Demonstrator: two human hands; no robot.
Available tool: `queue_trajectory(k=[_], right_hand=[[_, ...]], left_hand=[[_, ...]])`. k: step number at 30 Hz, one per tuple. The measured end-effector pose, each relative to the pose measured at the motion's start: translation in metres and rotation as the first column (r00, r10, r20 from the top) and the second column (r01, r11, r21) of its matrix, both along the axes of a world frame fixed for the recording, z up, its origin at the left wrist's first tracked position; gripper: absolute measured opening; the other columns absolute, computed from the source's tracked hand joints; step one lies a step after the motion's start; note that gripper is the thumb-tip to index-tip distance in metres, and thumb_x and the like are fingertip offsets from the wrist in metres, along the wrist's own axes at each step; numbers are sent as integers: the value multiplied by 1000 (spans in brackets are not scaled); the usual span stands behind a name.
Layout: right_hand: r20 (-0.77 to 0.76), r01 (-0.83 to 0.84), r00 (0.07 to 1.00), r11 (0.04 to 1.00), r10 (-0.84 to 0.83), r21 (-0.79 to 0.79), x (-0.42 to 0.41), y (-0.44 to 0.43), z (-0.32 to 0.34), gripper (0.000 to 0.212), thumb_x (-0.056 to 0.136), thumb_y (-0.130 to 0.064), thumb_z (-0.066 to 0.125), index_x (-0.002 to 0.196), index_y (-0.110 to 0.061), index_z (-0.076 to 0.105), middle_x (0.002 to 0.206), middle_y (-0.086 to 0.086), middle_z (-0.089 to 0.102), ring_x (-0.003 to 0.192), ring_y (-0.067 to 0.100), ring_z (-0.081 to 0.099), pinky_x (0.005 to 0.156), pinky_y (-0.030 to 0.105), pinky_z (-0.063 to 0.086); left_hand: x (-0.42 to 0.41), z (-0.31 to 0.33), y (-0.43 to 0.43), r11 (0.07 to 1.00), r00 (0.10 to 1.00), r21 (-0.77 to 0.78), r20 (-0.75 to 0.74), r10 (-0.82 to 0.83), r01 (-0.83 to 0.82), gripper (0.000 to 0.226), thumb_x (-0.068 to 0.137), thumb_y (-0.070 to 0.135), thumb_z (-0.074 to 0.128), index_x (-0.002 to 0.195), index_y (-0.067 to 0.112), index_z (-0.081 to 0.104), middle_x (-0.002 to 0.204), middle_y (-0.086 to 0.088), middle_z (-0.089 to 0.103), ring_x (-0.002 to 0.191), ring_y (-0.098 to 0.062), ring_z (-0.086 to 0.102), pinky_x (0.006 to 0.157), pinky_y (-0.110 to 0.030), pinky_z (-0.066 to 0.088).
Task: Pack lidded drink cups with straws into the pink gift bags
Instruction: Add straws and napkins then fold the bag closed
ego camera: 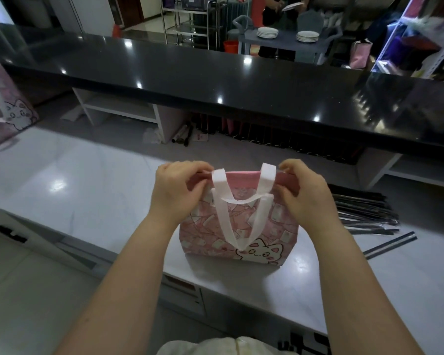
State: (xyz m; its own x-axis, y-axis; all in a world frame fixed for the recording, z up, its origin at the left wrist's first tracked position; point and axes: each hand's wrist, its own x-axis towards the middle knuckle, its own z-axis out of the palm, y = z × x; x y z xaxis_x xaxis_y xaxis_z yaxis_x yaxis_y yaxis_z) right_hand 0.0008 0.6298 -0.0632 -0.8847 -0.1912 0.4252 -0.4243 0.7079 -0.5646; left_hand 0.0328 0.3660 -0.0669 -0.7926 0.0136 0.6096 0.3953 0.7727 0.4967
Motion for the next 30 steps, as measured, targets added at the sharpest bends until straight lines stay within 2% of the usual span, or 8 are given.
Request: queue_trajectory(k=[5, 11, 15, 18, 21, 24, 27, 30], right_hand=[[-80, 17, 997, 980, -1, 198, 4, -9, 18, 17, 86, -13, 67, 98, -24, 66, 88, -12, 64, 94, 18, 55, 91, 33, 31], [342, -139, 927, 988, 155, -72, 4, 10, 34, 51, 89, 0, 54, 91, -49, 67, 103, -20, 63, 98, 4, 61, 82, 32, 57], [380, -72, 911, 971, 157, -228, 8, 0, 38, 28, 94, -27, 51, 88, -46, 71, 94, -23, 66, 89, 1, 62, 76, 31, 54], [291, -65, 955, 998, 58, 14, 6, -23, 36, 22, 85, -56, 55, 91, -40, 67, 89, -21, 66, 88, 0, 60, 97, 46, 44], [81, 18, 995, 919, -54, 394, 4, -44, 22, 17, 89, -46, 60, 102, -37, 66, 100, -14, 66, 106, 16, 55, 113, 56, 11], [-47, 80, 997, 924, -67, 375, 6, -50, 4, 10, 91, -24, 61, 90, -28, 70, 87, -10, 67, 95, 18, 58, 113, 50, 9], [-148, 120, 986, 949, -79, 293, 4, -52, -5, 16, 80, -3, 65, 76, -18, 67, 73, -4, 65, 80, 25, 60, 98, 40, 23], [-162, 99, 985, 948, -52, 302, -2, -49, -2, 18, 77, -1, 68, 75, -18, 69, 71, -5, 66, 76, 24, 60, 86, 36, 26]], left_hand=[[-4, 4, 11, 995, 1000, -100, 15, 0, 1, 31, 78, 2, 74, 103, 21, 75, 93, 10, 73, 89, -15, 67, 84, -50, 47], [5, 14, -9, 994, 970, 52, 221, -103, 94, 36, 82, 13, 57, 106, 33, 75, 101, 17, 69, 98, -2, 57, 82, -16, 46], [1, 20, 5, 997, 977, 39, 201, -72, 65, 26, 90, 46, 55, 96, 33, 76, 92, 21, 70, 93, 1, 59, 86, -35, 47], [-8, 20, 27, 989, 989, -144, 142, 49, -28, 24, 84, 53, 65, 94, 34, 75, 91, 19, 71, 94, -7, 60, 91, -41, 37], [-15, 14, 46, 967, 991, -252, 113, 67, -37, 15, 85, 45, 68, 97, 38, 74, 94, 17, 72, 98, -12, 58, 89, -37, 28], [-17, 8, 55, 954, 994, -299, 96, 57, -26, 11, 89, 34, 66, 95, 37, 74, 93, 16, 72, 97, -15, 58, 94, -40, 29], [-17, 3, 60, 948, 993, -315, 82, 79, -49, 10, 86, 21, 66, 89, 26, 74, 88, 10, 73, 94, -21, 61, 98, -48, 33], [-16, 0, 59, 941, 996, -332, 18, 82, -71, 12, 82, 11, 67, 87, 21, 73, 86, 7, 72, 88, -23, 63, 96, -51, 37]])
